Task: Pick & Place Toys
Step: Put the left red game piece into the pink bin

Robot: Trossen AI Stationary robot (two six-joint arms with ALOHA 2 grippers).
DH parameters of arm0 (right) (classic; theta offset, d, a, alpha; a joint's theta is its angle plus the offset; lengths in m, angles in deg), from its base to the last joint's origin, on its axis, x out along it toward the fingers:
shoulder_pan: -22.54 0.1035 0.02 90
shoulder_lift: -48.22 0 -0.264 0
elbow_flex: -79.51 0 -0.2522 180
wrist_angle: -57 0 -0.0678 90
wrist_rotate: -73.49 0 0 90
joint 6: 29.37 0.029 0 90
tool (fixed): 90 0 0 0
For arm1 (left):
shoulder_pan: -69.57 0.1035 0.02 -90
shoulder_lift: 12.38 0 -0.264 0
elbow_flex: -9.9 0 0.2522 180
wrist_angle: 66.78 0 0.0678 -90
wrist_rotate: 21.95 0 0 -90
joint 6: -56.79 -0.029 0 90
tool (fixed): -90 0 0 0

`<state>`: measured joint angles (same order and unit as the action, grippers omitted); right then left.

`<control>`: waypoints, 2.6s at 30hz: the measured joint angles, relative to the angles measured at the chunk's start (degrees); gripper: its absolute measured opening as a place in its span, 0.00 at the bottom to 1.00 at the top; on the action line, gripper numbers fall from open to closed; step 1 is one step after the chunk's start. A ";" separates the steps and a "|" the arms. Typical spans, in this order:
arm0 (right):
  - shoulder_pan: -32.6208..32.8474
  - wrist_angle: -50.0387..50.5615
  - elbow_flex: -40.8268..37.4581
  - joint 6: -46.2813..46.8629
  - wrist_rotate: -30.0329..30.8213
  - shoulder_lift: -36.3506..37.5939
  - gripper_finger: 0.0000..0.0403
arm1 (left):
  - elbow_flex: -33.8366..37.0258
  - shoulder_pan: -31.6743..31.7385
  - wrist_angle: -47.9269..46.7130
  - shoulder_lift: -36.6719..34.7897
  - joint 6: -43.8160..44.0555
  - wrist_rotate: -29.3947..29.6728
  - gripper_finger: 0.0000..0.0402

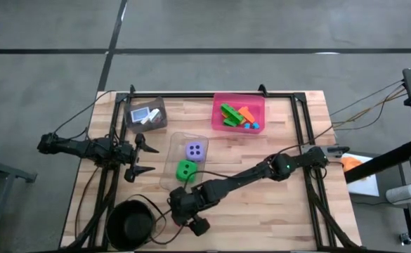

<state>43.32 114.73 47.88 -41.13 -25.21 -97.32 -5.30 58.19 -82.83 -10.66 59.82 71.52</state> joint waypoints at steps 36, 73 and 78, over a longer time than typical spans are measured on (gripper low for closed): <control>4.37 2.08 0.07 0.79 8.22 4.17 0.81 | 0.00 0.00 -0.01 0.02 0.00 -0.02 0.82; 1.14 -9.86 0.15 -3.88 2.80 2.21 0.81 | 0.00 -0.02 -0.02 0.02 0.00 -0.02 0.82; 1.24 -19.62 0.06 -3.59 -2.95 2.38 0.81 | 0.00 -0.02 -0.02 0.00 0.00 -0.02 0.82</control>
<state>44.55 95.11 47.94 -44.72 -28.16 -94.94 -5.30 58.18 -82.85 -10.66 59.82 71.50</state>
